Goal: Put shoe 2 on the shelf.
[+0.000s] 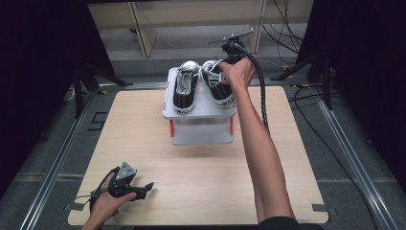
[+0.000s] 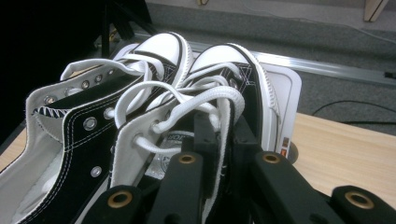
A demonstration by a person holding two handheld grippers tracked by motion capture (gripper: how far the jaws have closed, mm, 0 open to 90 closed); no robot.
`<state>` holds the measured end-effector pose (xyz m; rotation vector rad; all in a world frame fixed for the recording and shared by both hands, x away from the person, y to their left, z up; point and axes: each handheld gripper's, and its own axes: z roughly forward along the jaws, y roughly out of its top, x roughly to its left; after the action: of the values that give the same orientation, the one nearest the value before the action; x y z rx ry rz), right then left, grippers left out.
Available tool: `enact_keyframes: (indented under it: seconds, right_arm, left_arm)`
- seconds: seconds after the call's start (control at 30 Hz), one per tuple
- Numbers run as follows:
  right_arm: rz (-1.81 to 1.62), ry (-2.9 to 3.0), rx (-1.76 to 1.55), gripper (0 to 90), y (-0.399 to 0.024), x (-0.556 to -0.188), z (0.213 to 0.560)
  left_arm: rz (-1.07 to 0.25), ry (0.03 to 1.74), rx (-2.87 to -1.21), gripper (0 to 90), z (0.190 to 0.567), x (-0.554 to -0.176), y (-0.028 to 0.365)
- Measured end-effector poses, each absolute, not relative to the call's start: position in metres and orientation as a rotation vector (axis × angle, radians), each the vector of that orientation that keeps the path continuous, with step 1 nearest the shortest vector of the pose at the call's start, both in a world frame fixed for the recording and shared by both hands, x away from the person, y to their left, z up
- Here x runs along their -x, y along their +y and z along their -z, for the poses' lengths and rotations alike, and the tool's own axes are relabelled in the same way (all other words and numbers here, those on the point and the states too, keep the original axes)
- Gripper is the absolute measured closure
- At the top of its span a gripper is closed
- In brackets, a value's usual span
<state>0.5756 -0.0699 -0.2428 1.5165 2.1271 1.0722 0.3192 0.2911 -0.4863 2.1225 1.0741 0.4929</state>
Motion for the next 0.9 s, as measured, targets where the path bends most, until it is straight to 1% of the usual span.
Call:
enact_keyframes:
  seconds: [0.07,0.1,0.23,0.4,0.7,0.9]
  right_arm:
    - [-1.088,2.120,-1.540,85.4,-0.070,-0.575,0.243]
    - [-1.084,2.128,-1.505,85.3,-0.070,-0.575,0.244]
    - [-1.085,2.171,-1.483,83.5,-0.069,-0.570,0.251]
    - [-1.135,2.247,-1.449,81.8,-0.068,-0.563,0.250]
    - [-1.316,2.206,-1.609,79.1,-0.072,-0.562,0.256]
    - [-1.307,2.236,-1.547,75.0,-0.068,-0.556,0.257]
  left_arm:
    - [-0.488,1.065,-2.148,15.4,0.485,-0.319,0.293]
    - [-0.495,1.075,-2.124,15.4,0.486,-0.319,0.291]
    - [-0.500,1.063,-2.131,15.4,0.486,-0.320,0.291]
    - [-0.503,1.064,-2.131,15.4,0.487,-0.320,0.289]
    - [-0.493,1.072,-2.134,15.4,0.488,-0.320,0.289]
    - [-0.492,1.068,-2.138,15.4,0.487,-0.320,0.288]
